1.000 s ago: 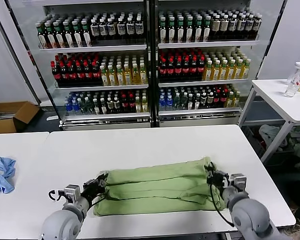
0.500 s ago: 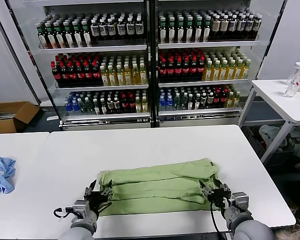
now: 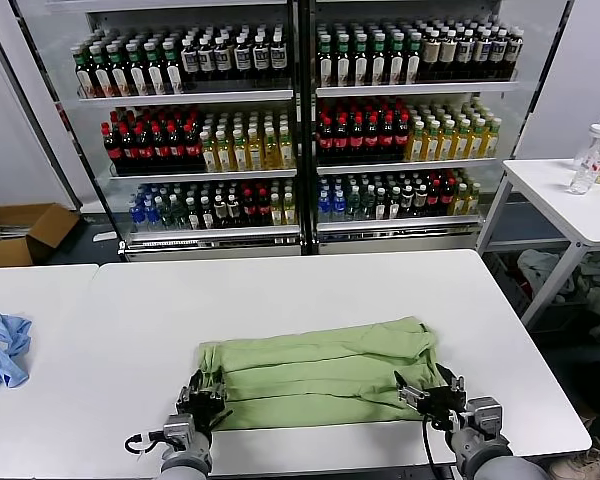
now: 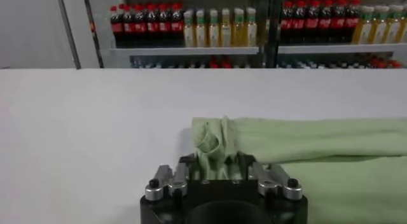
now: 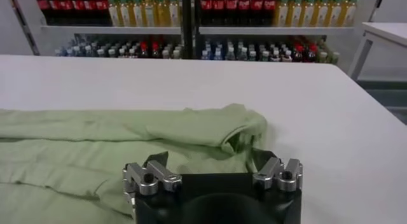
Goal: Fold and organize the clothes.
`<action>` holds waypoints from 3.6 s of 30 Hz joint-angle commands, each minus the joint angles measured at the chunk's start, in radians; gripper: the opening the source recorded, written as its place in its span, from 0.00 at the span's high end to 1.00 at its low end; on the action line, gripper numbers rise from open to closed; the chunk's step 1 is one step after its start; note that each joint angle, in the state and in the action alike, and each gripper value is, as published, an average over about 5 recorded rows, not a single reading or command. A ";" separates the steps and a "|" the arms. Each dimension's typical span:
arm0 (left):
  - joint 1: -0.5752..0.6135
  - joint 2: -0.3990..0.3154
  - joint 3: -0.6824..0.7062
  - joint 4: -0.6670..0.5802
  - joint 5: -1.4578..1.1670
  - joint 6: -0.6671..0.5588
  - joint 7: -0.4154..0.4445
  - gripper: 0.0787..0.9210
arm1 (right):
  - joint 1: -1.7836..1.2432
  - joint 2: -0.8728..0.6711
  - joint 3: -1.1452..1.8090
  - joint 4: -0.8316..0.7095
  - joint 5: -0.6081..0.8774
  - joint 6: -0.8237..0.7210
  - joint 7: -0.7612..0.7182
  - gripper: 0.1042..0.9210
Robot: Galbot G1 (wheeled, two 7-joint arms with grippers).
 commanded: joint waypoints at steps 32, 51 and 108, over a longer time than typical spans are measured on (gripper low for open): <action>-0.080 0.313 -0.479 0.147 -0.214 -0.030 0.241 0.99 | 0.036 -0.013 0.024 -0.013 0.025 0.010 0.010 0.12; 0.003 0.201 -0.407 0.083 -0.210 0.045 0.223 0.41 | 0.040 -0.006 0.024 -0.025 0.020 0.007 0.008 0.12; -0.077 0.025 -0.157 -0.279 -0.855 0.102 0.147 0.99 | 0.048 -0.026 0.037 -0.026 0.034 0.013 0.008 0.12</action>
